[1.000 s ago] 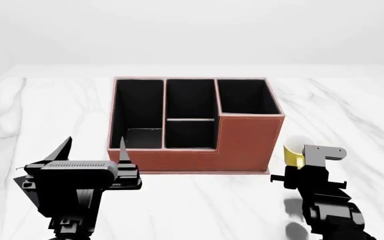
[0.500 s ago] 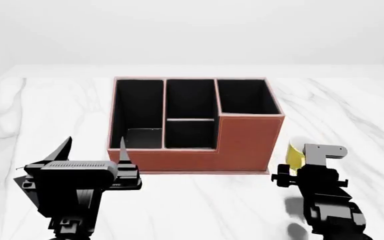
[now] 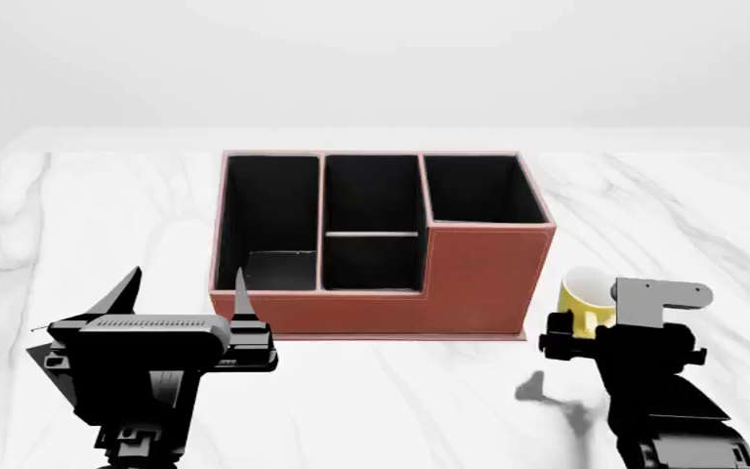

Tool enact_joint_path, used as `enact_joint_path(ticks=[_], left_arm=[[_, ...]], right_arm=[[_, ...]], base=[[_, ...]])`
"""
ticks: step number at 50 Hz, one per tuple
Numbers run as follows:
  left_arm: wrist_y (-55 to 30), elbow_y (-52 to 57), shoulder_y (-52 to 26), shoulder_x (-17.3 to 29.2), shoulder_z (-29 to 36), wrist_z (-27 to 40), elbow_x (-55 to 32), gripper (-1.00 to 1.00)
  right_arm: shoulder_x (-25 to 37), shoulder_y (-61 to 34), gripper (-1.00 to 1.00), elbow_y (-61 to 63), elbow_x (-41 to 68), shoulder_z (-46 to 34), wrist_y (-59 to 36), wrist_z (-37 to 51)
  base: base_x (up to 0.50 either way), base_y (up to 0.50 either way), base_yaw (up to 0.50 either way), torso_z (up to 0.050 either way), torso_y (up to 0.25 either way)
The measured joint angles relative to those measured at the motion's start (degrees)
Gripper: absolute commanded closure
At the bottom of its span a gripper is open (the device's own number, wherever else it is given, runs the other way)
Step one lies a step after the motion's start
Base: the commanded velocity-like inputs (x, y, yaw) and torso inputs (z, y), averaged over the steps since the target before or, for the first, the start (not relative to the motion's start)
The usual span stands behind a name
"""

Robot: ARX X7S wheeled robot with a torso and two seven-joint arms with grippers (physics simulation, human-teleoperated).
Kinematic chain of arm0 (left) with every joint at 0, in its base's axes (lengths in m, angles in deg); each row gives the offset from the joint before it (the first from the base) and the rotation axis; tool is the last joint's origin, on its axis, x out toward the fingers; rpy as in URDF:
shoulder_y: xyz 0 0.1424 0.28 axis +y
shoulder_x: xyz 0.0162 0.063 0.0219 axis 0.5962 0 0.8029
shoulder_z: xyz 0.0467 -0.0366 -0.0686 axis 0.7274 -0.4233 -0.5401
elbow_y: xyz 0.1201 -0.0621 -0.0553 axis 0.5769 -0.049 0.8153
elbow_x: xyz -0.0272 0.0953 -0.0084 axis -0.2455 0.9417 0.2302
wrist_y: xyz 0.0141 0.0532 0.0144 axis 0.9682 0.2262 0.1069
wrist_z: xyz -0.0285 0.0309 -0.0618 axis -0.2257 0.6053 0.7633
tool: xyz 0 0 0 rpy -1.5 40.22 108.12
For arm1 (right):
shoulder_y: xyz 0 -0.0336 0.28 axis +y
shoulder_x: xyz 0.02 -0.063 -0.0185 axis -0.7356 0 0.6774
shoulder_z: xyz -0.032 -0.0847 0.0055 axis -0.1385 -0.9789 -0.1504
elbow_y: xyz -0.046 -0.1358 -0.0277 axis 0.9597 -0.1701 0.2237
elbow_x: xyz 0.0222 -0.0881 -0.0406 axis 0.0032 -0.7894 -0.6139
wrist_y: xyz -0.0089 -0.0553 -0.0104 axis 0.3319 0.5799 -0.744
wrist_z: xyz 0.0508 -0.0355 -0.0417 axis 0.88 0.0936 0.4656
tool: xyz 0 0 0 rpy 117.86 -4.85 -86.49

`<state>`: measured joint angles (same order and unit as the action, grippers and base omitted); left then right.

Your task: Pick up the yellow and white mug and place it to the right of the caddy.

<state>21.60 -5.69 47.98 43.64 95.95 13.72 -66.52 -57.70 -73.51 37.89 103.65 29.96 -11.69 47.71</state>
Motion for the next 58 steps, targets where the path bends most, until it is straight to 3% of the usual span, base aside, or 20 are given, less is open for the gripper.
enact_joint_path(ticks=[29,58], left_arm=[[-0.2,2.6,0.9,0.8,0.4,1.1,-0.2,-1.00],[0.9,5.5,3.0,1.8,1.3,2.2,0.4,-1.00]], right_arm=[[4.0,28.1,-1.00,52.9,7.8,8.3,-11.3,7.7],[5.9,37.5,-1.00,74.8,8.5,10.8,-13.3,13.0]], base=[[0.00,0.00,0.00,0.000,0.000],[0.00,0.00,0.00,0.000,0.000]])
